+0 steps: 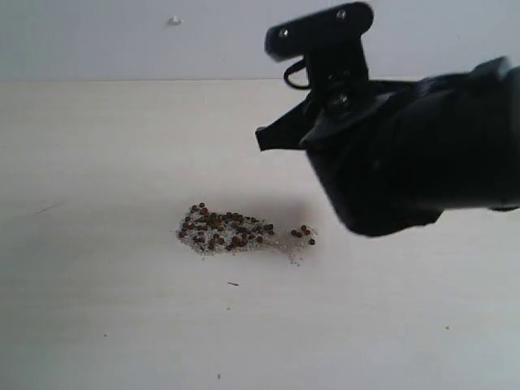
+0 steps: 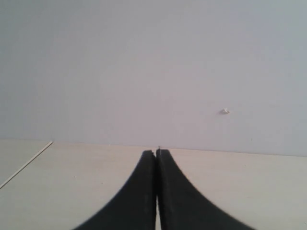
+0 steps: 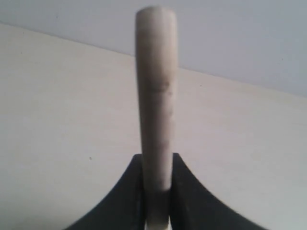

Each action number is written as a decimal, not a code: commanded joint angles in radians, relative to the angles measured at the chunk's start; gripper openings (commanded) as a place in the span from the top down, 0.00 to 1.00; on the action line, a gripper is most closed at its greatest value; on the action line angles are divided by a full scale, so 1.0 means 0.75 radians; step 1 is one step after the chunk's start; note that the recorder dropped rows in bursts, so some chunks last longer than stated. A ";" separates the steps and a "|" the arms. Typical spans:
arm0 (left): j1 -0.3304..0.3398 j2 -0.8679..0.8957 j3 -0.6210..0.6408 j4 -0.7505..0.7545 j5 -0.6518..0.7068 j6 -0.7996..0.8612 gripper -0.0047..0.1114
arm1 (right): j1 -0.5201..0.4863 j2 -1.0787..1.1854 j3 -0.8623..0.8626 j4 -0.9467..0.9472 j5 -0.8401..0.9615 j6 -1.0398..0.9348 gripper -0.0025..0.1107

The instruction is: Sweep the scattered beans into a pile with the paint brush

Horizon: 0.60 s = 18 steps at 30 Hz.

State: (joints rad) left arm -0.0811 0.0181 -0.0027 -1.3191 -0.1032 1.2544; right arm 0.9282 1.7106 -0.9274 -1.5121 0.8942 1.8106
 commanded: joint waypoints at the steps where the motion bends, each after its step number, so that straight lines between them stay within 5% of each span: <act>1: -0.003 -0.008 0.004 0.001 0.009 0.002 0.96 | 0.105 0.120 0.004 -0.040 0.177 0.179 0.98; 18: -0.003 -0.008 0.004 0.001 0.009 0.002 0.96 | 0.275 0.298 -0.047 0.002 0.237 0.417 0.98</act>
State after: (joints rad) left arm -0.0811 0.0181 -0.0027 -1.3191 -0.1032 1.2544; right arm 1.1308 1.9334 -0.9396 -1.5092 1.0842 2.1065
